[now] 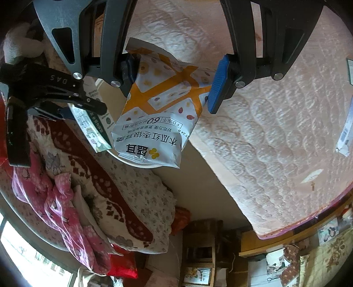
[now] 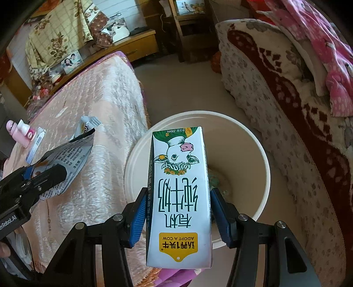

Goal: Collect trash
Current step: 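Carry snack bag and milk carton over the white bucket and open both tools to drop them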

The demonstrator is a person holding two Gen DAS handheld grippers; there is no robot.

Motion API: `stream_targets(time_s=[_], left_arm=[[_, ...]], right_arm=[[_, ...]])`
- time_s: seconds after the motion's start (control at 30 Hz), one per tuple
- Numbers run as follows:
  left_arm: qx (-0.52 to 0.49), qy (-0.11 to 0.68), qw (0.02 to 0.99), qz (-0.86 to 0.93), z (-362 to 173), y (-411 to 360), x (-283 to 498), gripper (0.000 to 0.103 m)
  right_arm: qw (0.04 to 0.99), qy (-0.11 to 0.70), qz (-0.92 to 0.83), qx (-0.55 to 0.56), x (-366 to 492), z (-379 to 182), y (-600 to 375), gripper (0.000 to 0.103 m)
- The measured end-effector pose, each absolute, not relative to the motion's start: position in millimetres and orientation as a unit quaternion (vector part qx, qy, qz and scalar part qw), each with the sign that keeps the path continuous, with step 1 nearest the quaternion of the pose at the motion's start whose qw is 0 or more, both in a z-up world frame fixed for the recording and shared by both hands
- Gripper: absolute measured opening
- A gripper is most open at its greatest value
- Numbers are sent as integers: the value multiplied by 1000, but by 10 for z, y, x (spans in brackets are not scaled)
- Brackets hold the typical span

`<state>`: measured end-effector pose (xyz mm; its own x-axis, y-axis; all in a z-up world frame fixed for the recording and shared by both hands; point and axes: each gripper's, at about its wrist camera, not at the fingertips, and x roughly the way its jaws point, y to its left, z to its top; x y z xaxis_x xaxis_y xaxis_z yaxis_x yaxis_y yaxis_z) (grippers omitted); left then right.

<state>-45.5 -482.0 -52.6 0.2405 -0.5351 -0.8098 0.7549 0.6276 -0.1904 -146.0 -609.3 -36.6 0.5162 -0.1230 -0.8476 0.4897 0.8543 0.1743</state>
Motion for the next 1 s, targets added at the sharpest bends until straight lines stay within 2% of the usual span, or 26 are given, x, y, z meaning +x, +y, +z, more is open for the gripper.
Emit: stream_targets(time_s=[0.17,0.23,0.3,1.0], left_arm=[[107,461,771,-427,-538,-4870,-481,56],[101,466,765,-432,-542,-4895,-478,58],[92,473,757,-442,-548,-4899,-473,61],[76,455,757,-463,-392,-4736,-528,61]], right_arm=[[845,455,-192,207,-1489,-399,-6158,54],[843,453,-198,211,-1509,-407,-6191,64],[843,451,-200,214,-1526,-403,-6206,68],[844,454,-201,203,-1576,-329,-6121,68]])
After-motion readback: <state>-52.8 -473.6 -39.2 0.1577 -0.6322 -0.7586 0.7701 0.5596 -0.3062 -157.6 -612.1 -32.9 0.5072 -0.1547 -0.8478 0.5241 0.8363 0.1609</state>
